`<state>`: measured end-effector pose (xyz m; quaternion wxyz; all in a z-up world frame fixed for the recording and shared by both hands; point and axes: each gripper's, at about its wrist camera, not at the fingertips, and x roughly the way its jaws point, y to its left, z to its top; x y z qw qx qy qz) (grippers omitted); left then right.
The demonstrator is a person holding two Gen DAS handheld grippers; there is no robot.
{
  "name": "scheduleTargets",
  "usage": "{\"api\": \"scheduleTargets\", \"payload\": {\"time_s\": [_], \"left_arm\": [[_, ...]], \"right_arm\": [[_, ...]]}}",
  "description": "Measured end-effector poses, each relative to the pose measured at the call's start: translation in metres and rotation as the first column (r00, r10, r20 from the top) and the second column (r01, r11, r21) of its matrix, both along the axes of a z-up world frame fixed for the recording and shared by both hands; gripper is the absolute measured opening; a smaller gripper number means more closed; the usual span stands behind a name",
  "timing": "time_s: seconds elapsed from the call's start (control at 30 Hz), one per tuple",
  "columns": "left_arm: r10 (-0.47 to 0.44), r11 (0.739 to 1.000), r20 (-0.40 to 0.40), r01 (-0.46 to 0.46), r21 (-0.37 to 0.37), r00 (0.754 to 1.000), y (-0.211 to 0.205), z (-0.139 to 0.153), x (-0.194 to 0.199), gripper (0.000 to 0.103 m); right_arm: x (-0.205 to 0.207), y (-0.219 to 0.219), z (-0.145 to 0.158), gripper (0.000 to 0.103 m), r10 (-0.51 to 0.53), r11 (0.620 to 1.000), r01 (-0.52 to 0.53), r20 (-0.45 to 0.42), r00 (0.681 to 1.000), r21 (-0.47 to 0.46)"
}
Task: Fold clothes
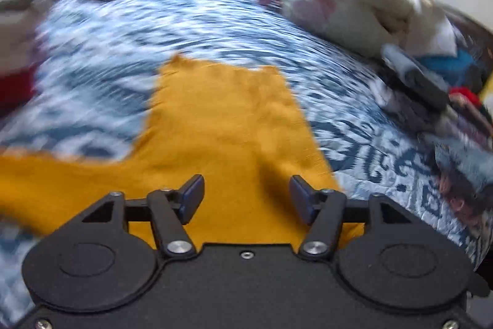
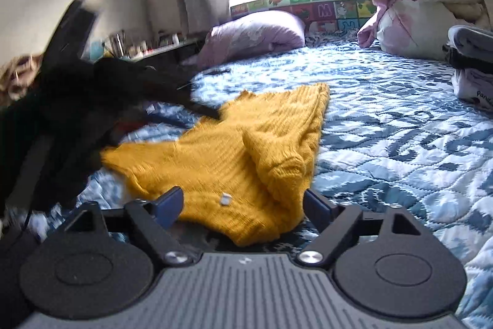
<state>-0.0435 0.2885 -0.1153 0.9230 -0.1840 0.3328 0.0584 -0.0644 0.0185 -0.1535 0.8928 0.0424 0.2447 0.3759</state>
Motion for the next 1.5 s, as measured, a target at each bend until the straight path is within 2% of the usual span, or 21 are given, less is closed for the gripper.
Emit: {"api": "scheduleTargets", "payload": {"time_s": [0.1, 0.17, 0.27, 0.37, 0.43, 0.47, 0.53, 0.7, 0.77, 0.8, 0.83, 0.87, 0.93, 1.0, 1.07, 1.13, 1.2, 1.33, 1.5], "left_arm": [[0.176, 0.981, -0.014, -0.177, -0.077, 0.984, 0.04, -0.006, -0.039, 0.064], [0.301, 0.942, -0.022, -0.301, -0.151, 0.953, 0.068, -0.013, -0.065, 0.064], [0.438, 0.877, -0.038, -0.436, -0.202, 0.898, 0.103, -0.022, -0.091, 0.064], [0.527, 0.812, -0.056, -0.522, -0.261, 0.848, 0.129, -0.031, -0.106, 0.064], [0.564, 0.778, -0.065, -0.556, -0.292, 0.823, 0.143, -0.036, -0.111, 0.063], [0.574, 0.766, -0.072, -0.566, -0.305, 0.816, 0.149, -0.038, -0.112, 0.063], [0.578, 0.759, -0.091, -0.576, -0.305, 0.811, 0.156, -0.043, -0.106, 0.062], [0.563, 0.781, -0.095, -0.567, -0.262, 0.821, 0.166, -0.044, -0.085, 0.06], [0.554, 0.792, -0.095, -0.559, -0.245, 0.827, 0.17, -0.044, -0.077, 0.054], [0.551, 0.796, -0.101, -0.558, -0.235, 0.829, 0.173, -0.045, -0.072, 0.048], [0.548, 0.8, -0.107, -0.557, -0.224, 0.83, 0.175, -0.046, -0.068, 0.036], [0.546, 0.803, -0.113, -0.558, -0.21, 0.83, 0.177, -0.047, -0.064, 0.03], [0.527, 0.824, -0.096, -0.536, -0.183, 0.844, 0.174, -0.04, -0.059, 0.007], [0.497, 0.854, -0.059, -0.5, -0.143, 0.866, 0.168, -0.029, -0.057, 0.007], [0.449, 0.892, -0.002, -0.448, -0.061, 0.894, 0.151, -0.01, -0.058, 0.006], [0.406, 0.914, 0.044, -0.406, 0.003, 0.913, 0.133, 0.008, -0.059, 0.006], [0.364, 0.928, 0.086, -0.369, 0.051, 0.927, 0.116, 0.024, -0.06, 0.006], [0.28, 0.95, 0.148, -0.295, 0.098, 0.949, 0.08, 0.049, -0.052, 0.006], [0.148, 0.965, 0.189, -0.184, 0.188, 0.971, 0.026, 0.074, -0.031, 0.006]], "right_arm": [[-0.006, 0.003, 0.002, 0.09, -0.003, 1.0, 0.003, 0.025, 1.0, -0.004], [-0.008, 0.005, 0.002, 0.09, -0.006, 1.0, 0.006, 0.032, 0.999, -0.004], [-0.009, 0.004, 0.002, 0.09, 0.0, 1.0, 0.0, 0.004, 1.0, 0.026], [-0.007, 0.002, 0.003, 0.09, 0.017, 0.999, -0.015, -0.031, 0.999, 0.047], [-0.006, 0.002, 0.003, 0.09, 0.018, 0.999, -0.017, -0.035, 0.999, 0.051], [-0.006, 0.002, 0.004, 0.09, 0.014, 0.999, -0.013, -0.026, 1.0, 0.05], [-0.005, 0.003, 0.004, 0.09, 0.013, 0.999, -0.013, -0.017, 1.0, 0.037], [0.0, 0.011, 0.006, 0.09, 0.033, 0.999, -0.033, 0.004, 0.999, -0.019], [0.004, 0.014, 0.008, 0.09, 0.032, 0.999, -0.032, 0.015, 0.999, -0.037], [0.007, 0.015, 0.009, 0.09, 0.028, 0.999, -0.027, 0.015, 1.0, -0.043], [0.011, 0.016, 0.01, 0.09, 0.02, 0.999, -0.02, 0.012, 1.0, -0.048], [0.014, 0.017, 0.011, 0.09, 0.013, 0.999, -0.012, 0.009, 1.0, -0.053], [0.021, 0.018, 0.012, 0.09, -0.01, 0.998, 0.01, -0.001, 1.0, -0.06], [0.028, 0.017, 0.013, 0.09, -0.034, 0.997, 0.033, -0.014, 0.999, -0.064], [0.037, 0.012, 0.009, 0.091, -0.058, 0.996, 0.055, -0.045, 0.997, -0.063], [0.042, 0.009, 0.007, 0.095, -0.072, 0.996, 0.067, -0.076, 0.995, -0.062], [0.044, 0.006, 0.006, 0.095, -0.082, 0.995, 0.076, -0.09, 0.993, -0.061], [0.046, 0.0, 0.006, 0.095, -0.096, 0.994, 0.09, -0.101, 0.99, -0.065], [0.045, -0.004, 0.006, 0.095, -0.1, 0.992, 0.092, -0.093, 0.991, -0.089]]}}
